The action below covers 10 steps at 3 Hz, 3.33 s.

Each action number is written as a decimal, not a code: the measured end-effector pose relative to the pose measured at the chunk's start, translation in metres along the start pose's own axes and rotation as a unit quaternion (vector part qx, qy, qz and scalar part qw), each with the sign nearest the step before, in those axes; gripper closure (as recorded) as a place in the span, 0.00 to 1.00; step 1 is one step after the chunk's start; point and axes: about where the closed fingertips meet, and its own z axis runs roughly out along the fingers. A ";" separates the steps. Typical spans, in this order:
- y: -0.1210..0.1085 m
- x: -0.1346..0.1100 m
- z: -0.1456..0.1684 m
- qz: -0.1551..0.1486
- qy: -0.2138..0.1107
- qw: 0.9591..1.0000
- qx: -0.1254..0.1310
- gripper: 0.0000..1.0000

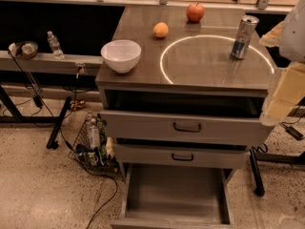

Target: Place redbull can into bottom drawer

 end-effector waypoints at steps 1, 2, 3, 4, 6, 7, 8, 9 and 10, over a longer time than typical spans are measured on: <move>-0.002 0.001 0.000 0.000 -0.001 1.000 0.001 0.00; -0.047 0.018 0.008 -0.005 -0.017 1.000 0.024 0.00; -0.116 0.041 0.027 -0.015 -0.028 0.997 0.067 0.00; -0.193 0.076 0.050 -0.006 -0.039 0.992 0.121 0.00; -0.199 0.079 0.054 0.019 -0.045 0.991 0.128 0.00; -0.220 0.105 0.060 0.060 -0.061 0.984 0.159 0.00; -0.245 0.126 0.076 0.097 -0.092 0.975 0.179 0.00; -0.261 0.112 0.105 0.115 -0.132 0.971 0.165 0.00; -0.278 0.084 0.128 0.122 -0.171 0.965 0.155 0.00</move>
Offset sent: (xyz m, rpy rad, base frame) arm 0.0987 -0.0695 0.0003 0.0419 -0.1228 0.0160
